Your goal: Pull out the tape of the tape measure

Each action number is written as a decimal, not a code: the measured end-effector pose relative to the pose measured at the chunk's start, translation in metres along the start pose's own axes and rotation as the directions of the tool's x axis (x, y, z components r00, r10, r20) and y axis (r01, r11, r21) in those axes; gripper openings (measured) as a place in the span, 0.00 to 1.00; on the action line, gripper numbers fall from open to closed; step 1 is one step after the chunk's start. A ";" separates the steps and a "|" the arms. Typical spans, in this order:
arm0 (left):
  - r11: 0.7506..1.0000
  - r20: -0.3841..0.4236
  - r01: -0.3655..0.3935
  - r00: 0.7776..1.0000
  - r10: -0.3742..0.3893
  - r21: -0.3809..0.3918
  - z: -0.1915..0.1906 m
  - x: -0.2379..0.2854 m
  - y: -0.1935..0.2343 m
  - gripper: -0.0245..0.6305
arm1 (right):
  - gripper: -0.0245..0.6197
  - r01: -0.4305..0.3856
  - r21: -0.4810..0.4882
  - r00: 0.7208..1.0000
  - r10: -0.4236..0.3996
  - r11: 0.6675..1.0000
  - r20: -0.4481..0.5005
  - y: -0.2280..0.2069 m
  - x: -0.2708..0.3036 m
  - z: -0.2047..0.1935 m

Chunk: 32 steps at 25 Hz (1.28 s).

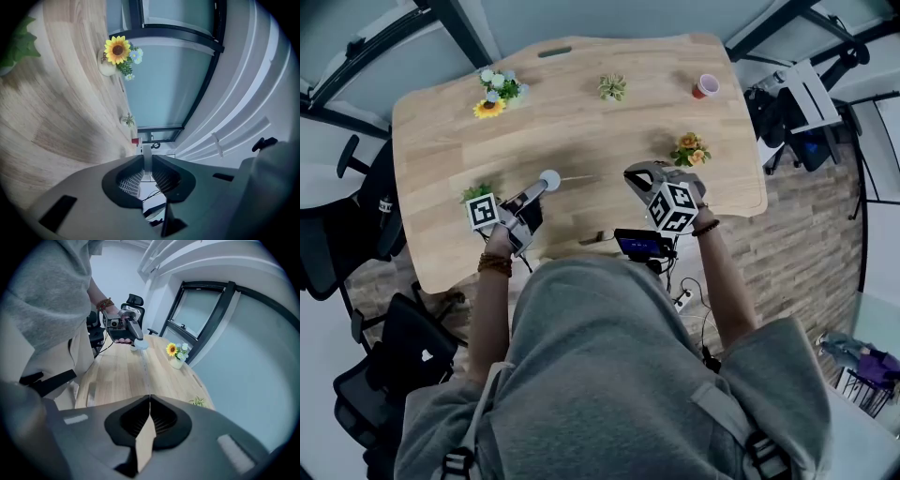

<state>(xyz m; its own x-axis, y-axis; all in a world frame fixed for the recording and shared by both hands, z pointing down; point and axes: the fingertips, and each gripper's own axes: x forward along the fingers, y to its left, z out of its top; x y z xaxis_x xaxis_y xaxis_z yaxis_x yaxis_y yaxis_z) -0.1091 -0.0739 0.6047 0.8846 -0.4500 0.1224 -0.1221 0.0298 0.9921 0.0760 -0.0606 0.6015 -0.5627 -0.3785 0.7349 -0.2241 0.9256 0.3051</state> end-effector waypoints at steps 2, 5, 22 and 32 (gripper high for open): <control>1.000 0.000 0.002 1.000 -0.002 -0.008 -0.001 0.001 0.000 0.14 | 0.06 0.001 0.001 1.000 -0.001 1.000 -0.003 0.000 0.000 -0.001; 1.000 -0.005 -0.006 1.000 0.006 -0.006 -0.002 0.003 0.002 0.14 | 0.06 0.001 0.004 1.000 -0.001 1.000 -0.005 0.000 -0.001 -0.004; 0.999 0.028 -0.026 0.999 0.027 -0.031 0.010 -0.008 0.010 0.14 | 0.06 0.011 0.021 0.999 -0.010 1.000 -0.044 -0.007 -0.006 -0.025; 0.999 0.062 -0.027 0.998 0.029 -0.030 0.018 -0.019 0.015 0.14 | 0.06 0.023 0.044 0.998 -0.021 0.999 -0.056 -0.010 -0.010 -0.036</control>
<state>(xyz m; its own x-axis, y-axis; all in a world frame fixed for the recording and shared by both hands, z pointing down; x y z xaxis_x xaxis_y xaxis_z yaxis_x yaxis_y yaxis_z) -0.1361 -0.0807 0.6169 0.8511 -0.5034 0.1493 -0.1329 0.0685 0.9888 0.1128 -0.0667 0.6130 -0.5124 -0.3976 0.7611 -0.2721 0.9159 0.2952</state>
